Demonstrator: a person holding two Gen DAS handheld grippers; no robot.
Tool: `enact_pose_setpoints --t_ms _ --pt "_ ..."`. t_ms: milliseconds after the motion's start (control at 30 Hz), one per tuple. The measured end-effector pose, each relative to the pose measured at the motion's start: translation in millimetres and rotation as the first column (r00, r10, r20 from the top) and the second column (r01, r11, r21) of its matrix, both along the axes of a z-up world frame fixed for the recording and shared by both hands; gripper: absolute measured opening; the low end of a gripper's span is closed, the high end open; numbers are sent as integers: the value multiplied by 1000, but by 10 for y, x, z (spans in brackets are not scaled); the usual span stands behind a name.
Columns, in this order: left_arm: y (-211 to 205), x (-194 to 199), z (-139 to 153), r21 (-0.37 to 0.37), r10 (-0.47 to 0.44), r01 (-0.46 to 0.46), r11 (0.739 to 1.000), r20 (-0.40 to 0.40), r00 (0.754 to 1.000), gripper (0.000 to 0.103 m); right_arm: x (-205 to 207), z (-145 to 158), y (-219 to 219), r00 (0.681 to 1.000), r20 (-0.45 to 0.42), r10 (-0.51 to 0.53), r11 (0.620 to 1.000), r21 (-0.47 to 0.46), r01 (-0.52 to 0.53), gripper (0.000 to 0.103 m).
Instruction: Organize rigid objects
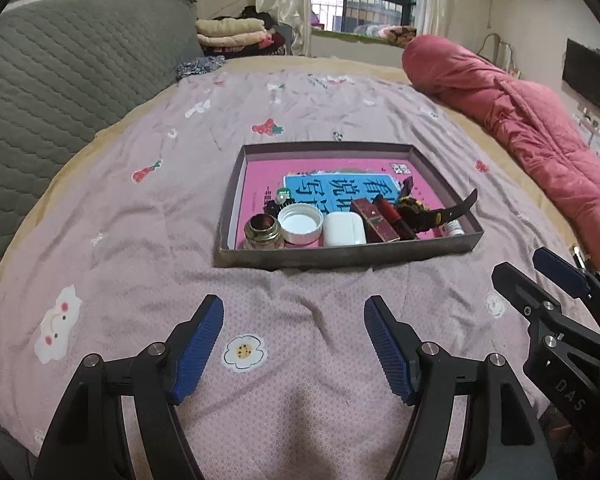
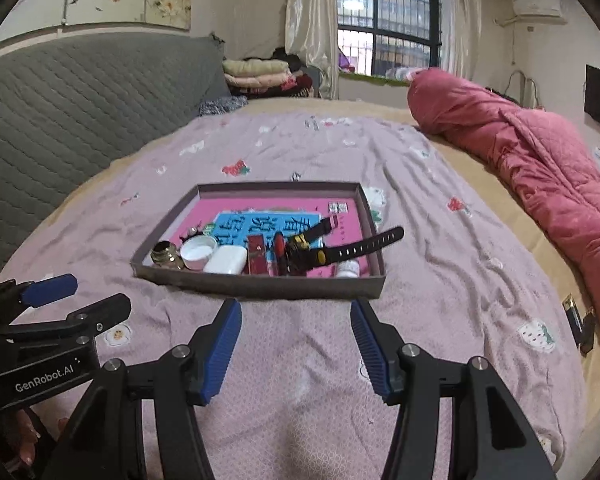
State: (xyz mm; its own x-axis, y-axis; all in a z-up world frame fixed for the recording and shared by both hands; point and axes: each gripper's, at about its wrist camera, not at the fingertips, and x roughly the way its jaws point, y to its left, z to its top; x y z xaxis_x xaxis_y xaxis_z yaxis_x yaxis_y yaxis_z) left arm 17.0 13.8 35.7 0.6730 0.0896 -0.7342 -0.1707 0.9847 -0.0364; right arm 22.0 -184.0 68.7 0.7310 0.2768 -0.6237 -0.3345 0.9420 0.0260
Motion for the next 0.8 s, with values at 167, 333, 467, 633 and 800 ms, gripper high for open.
enact_pose_setpoints --t_ms 167,333,467,633,800 --pt "-13 -59 22 11 6 -6 1000 6 1000 74 -92 27 -20 1000 12 7 1000 18 -7 57" --pt "-43 -133 37 -7 4 -3 1000 7 1000 74 -159 24 -29 1000 13 4 1000 22 -4 57" --pt "-86 -201 -14 -29 -1 1 1000 -8 1000 74 -206 -39 -4 1000 -10 11 1000 29 -10 57" --pt "-114 -257 -121 -34 0 -1 999 -35 999 74 -258 -159 57 999 -33 19 1000 9 -19 57" --pt "-48 -224 -223 -50 17 -20 999 -62 998 74 -273 -240 70 998 -52 25 1000 4 -25 57"
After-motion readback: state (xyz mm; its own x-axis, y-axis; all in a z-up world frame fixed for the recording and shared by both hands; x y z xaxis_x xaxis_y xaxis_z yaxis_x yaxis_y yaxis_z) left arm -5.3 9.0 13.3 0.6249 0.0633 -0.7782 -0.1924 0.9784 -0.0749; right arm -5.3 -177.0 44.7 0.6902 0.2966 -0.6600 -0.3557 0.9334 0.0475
